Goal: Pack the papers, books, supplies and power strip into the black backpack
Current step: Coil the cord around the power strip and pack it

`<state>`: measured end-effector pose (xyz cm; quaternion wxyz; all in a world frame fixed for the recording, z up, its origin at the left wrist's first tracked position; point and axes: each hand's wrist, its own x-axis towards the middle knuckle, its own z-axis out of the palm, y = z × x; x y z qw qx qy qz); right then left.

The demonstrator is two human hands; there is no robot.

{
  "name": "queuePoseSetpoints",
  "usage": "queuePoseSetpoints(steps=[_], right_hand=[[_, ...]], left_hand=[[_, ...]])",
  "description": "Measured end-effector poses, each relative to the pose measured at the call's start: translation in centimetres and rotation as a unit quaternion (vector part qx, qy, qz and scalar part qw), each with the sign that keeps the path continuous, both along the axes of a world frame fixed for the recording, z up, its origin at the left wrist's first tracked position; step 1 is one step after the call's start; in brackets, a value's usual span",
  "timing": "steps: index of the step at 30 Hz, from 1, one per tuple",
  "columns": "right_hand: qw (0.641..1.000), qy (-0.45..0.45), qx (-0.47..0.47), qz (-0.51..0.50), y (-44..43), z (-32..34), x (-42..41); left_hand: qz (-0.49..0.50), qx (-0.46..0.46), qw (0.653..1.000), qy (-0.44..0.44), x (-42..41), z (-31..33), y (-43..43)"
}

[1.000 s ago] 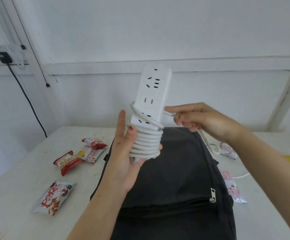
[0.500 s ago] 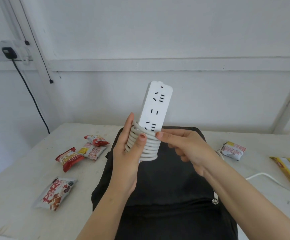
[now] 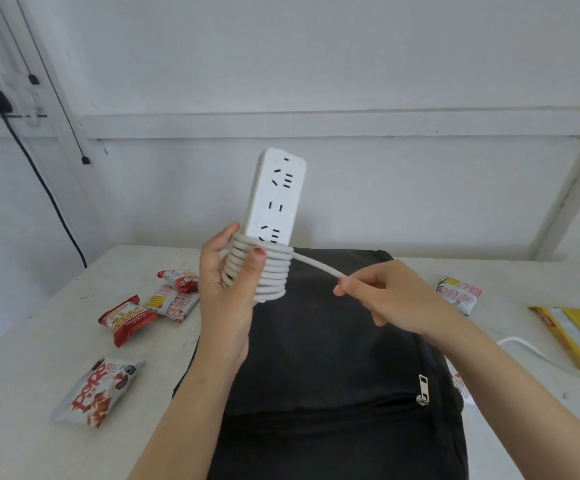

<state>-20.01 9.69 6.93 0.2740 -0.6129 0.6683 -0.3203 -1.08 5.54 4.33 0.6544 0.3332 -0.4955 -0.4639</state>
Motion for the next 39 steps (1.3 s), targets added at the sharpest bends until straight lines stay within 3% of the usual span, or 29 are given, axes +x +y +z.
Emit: queuePoseSetpoints(steps=[9,18,24,29,33,39], right_hand=[[0.982,0.16,-0.095,-0.012,0.7,1.0,-0.2],[0.915,0.356,-0.188,0.002,2.1,0.7,2.8],[0.903,0.391,-0.175,0.014,2.9,0.7,1.9],[0.881,0.421,-0.209,-0.052,2.4,1.3,0.5],[0.923,0.327,-0.202,0.0,1.8,1.8,-0.3],[0.831,0.392,-0.383,0.09,0.5,3.9,0.5]], left_hand=[[0.053,0.0,0.998,-0.039,-0.3,-0.6,-0.2],[0.1,-0.024,0.982,-0.159,-1.6,-2.5,-0.6],[0.127,-0.047,0.969,-0.209,-0.6,-2.8,-1.1],[0.161,-0.058,0.959,-0.225,0.2,-2.2,-1.3],[0.176,-0.064,0.95,-0.249,0.4,-1.8,-1.7],[0.128,-0.089,0.935,-0.317,-0.8,-1.2,-2.2]])
